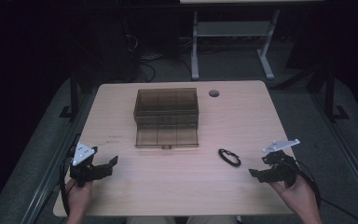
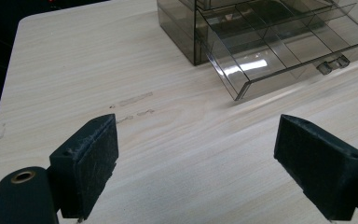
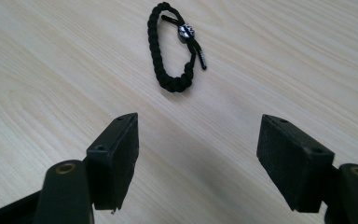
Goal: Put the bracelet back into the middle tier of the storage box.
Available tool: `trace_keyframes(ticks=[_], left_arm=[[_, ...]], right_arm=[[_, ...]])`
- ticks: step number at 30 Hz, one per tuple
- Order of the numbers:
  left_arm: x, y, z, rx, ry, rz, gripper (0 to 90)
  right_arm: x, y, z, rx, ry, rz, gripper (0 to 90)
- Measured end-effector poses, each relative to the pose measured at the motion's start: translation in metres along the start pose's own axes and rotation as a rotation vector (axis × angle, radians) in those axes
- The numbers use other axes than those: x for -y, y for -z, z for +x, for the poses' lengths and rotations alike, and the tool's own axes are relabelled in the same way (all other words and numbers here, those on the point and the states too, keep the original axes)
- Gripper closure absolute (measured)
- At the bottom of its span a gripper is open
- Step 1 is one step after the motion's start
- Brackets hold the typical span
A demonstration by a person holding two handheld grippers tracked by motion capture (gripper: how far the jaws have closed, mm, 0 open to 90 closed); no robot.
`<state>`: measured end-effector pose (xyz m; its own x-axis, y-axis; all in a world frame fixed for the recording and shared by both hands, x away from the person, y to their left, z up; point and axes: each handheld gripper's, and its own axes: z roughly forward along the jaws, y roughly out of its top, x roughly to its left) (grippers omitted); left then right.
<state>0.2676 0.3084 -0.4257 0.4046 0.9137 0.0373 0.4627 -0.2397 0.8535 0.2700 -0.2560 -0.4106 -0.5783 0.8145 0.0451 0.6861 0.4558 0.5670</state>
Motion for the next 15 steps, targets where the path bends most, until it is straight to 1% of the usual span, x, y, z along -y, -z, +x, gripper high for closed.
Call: trace_keyframes(ticks=[3, 4, 5, 7, 9, 11, 14, 15], left_arm=[[0.000, 0.000, 0.000, -0.001, 0.002, 0.001, 13.3], [0.000, 0.000, 0.000, -0.004, 0.004, 0.001, 13.3], [0.000, 0.000, 0.000, -0.004, 0.004, 0.001, 13.3], [0.000, 0.000, 0.001, -0.004, 0.004, 0.000, 13.3], [0.000, 0.000, 0.001, -0.004, 0.002, -0.004, 13.3], [0.000, 0.001, 0.000, -0.009, -0.002, -0.009, 13.3], [0.000, 0.001, 0.000, -0.008, -0.003, -0.010, 13.3], [0.000, 0.001, 0.001, -0.008, -0.006, -0.010, 13.3]], right_arm=[[-0.005, -0.002, 0.002, -0.007, 0.010, 0.008, 29.0], [-0.008, -0.004, 0.002, -0.011, 0.023, 0.015, 29.0], [-0.008, -0.004, 0.002, -0.011, 0.023, 0.015, 29.0], [-0.015, -0.006, 0.004, -0.010, 0.040, 0.020, 28.9], [-0.017, -0.007, 0.005, -0.012, 0.035, 0.028, 28.9], [-0.021, -0.009, 0.005, -0.007, 0.048, 0.033, 28.8], [-0.029, -0.016, 0.005, -0.010, 0.057, 0.052, 28.7], [-0.029, -0.016, 0.005, -0.010, 0.057, 0.052, 28.7]])
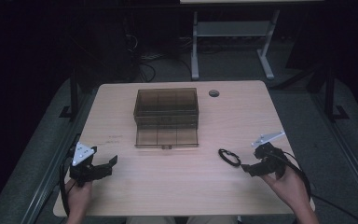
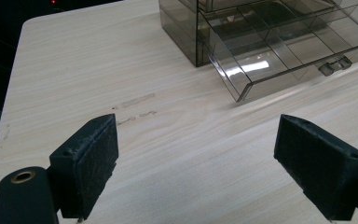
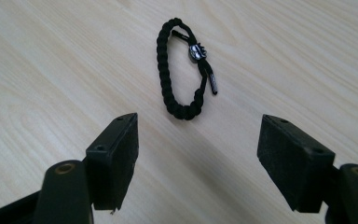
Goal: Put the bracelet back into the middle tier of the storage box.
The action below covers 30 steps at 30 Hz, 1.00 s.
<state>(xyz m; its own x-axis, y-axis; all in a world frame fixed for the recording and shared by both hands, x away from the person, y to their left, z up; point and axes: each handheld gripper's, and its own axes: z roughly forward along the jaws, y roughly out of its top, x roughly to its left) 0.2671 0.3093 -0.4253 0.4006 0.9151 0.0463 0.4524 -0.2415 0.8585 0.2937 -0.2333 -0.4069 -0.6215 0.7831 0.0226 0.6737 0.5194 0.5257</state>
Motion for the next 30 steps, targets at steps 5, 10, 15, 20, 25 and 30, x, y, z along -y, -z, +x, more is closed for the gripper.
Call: trace_keyframes(ticks=[5, 10, 15, 20, 25, 30], left_arm=[[0.000, 0.000, 0.001, -0.007, 0.010, -0.001, 13.3], [0.000, 0.001, 0.000, -0.011, 0.005, -0.007, 13.3], [0.000, 0.001, 0.000, -0.013, 0.001, -0.005, 13.3], [0.000, 0.001, -0.001, -0.014, 0.001, -0.004, 13.3], [-0.001, 0.001, -0.001, -0.013, -0.002, -0.015, 13.3], [-0.002, 0.002, -0.001, -0.017, -0.002, -0.012, 13.3]], right_arm=[[-0.007, -0.004, -0.001, -0.009, 0.001, 0.005, 28.5], [-0.014, -0.007, 0.000, -0.004, 0.021, 0.020, 28.5], [-0.020, -0.008, -0.001, 0.001, 0.036, 0.033, 28.5], [-0.024, -0.011, -0.002, 0.001, 0.046, 0.035, 28.5], [-0.032, -0.018, 0.000, -0.011, 0.049, 0.068, 28.5], [-0.039, -0.022, 0.001, -0.012, 0.071, 0.078, 28.5]])
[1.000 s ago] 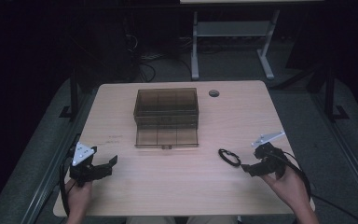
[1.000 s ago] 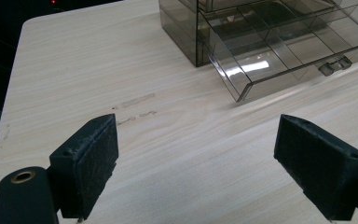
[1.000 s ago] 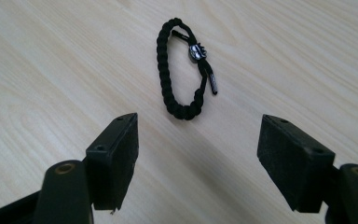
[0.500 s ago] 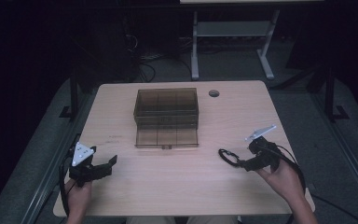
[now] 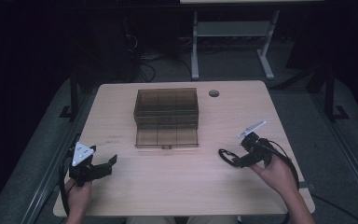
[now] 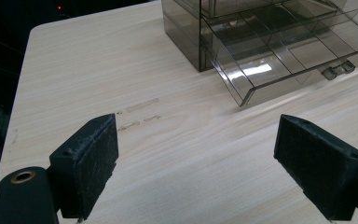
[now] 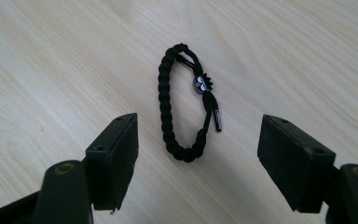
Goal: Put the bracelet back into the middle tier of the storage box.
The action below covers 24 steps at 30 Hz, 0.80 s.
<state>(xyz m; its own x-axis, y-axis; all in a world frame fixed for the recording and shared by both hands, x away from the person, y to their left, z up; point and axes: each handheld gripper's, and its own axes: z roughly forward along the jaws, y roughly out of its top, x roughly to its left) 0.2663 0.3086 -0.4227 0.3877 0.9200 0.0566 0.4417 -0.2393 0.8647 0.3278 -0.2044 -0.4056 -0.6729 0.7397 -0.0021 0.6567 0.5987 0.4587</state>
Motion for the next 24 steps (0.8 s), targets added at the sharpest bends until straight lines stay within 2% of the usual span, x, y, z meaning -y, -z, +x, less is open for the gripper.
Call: trace_keyframes(ticks=[10, 21, 24], left_arm=[[0.000, 0.001, 0.001, -0.005, 0.008, -0.008, 13.3], [0.000, 0.001, 0.001, -0.003, 0.011, -0.010, 13.3], [0.000, 0.001, 0.001, -0.003, 0.011, -0.010, 13.3]], right_arm=[[-0.017, -0.014, 0.002, -0.012, 0.008, 0.058, 28.8], [-0.025, -0.028, 0.004, -0.025, 0.009, 0.099, 30.3], [-0.026, -0.032, 0.004, -0.016, 0.013, 0.107, 32.2]])
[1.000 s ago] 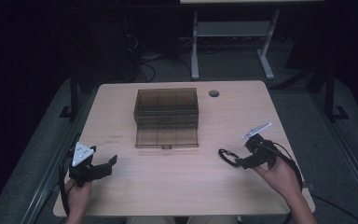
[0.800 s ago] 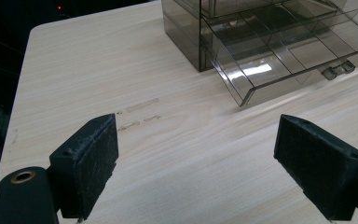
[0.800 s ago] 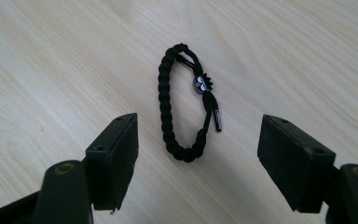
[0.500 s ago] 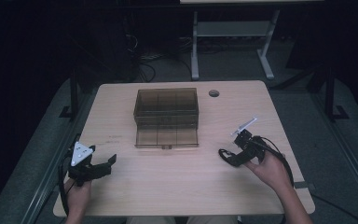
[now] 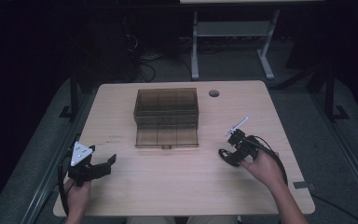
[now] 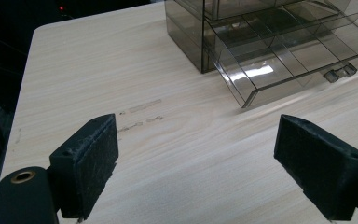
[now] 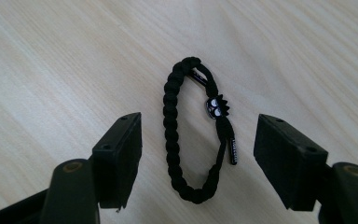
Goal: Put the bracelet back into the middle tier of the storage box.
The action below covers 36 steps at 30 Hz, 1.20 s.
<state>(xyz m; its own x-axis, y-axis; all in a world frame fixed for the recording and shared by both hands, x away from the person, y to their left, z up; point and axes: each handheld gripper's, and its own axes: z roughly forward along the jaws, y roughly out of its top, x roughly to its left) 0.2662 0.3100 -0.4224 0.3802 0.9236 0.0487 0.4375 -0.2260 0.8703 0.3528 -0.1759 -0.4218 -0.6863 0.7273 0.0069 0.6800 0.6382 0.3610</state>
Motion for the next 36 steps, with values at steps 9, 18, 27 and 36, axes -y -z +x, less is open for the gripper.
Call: trace_keyframes(ticks=[9, 18, 27, 36], left_arm=[[0.000, 0.000, 0.000, 0.005, 0.002, 0.000, 13.3], [-0.001, 0.000, 0.000, 0.004, 0.000, -0.002, 13.3], [-0.001, 0.001, 0.001, 0.001, 0.001, -0.004, 13.3], [-0.001, 0.002, 0.000, 0.000, 0.003, -0.006, 13.3]], right_arm=[[-0.003, -0.009, -0.003, -0.008, -0.018, 0.043, 38.0], [-0.004, -0.018, -0.005, 0.002, -0.035, 0.093, 42.7], [-0.003, -0.022, -0.004, -0.002, -0.030, 0.107, 48.6], [-0.002, -0.021, -0.004, -0.013, -0.031, 0.116, 67.2]])
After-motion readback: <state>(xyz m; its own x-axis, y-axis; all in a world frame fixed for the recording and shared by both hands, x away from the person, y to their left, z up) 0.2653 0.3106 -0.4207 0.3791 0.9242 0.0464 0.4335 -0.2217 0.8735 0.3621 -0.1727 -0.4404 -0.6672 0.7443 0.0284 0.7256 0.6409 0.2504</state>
